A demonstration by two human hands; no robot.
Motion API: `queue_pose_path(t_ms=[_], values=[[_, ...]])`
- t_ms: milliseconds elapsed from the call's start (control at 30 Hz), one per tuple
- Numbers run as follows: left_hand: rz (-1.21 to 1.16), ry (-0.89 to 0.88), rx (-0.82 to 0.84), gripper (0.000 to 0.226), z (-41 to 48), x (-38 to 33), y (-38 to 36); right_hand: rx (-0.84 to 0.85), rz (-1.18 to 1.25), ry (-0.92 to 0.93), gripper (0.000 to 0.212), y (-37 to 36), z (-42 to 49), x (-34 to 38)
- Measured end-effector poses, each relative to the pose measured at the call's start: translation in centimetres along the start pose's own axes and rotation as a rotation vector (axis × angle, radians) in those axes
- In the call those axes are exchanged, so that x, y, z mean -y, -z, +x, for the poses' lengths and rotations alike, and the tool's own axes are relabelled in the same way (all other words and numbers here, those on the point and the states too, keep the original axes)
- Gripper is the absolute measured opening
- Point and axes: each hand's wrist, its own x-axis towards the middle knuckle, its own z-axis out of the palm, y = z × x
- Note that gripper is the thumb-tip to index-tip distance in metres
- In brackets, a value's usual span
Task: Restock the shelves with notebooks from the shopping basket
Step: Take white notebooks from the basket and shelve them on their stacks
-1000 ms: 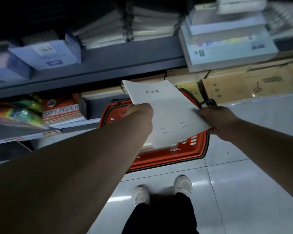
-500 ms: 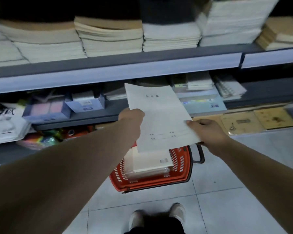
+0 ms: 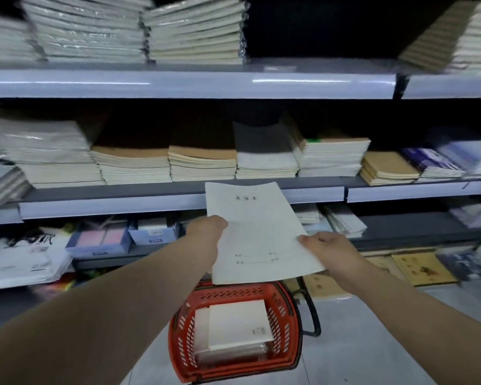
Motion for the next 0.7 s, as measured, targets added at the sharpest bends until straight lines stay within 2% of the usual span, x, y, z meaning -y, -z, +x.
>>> queue_pose_path(t_ms=[133,200,267,400,700], values=[[-0.050,-0.072,-0.010,0.004,-2.3,-2.6,0.3,-0.012,-0.006,0.054,0.023,0.8,-1.7,3.2],[-0.140,-0.113,0.005,0.015,-3.3,-3.9,0.2,-0.018,0.011,0.073,0.024,1.2,-2.4,4.6],[-0.131,-0.134,-0.019,0.025,-4.9,-4.9,0.4,-0.020,0.006,0.085,0.025,1.6,-3.0,5.7],[-0.163,-0.114,0.020,0.007,-6.8,-6.4,0.3,-0.001,-0.004,0.120,0.029,2.6,-3.5,7.9],[-0.163,-0.191,-0.002,0.032,-8.0,-8.8,-1.4,-0.005,-0.035,0.169,0.026,4.3,-2.4,10.4]])
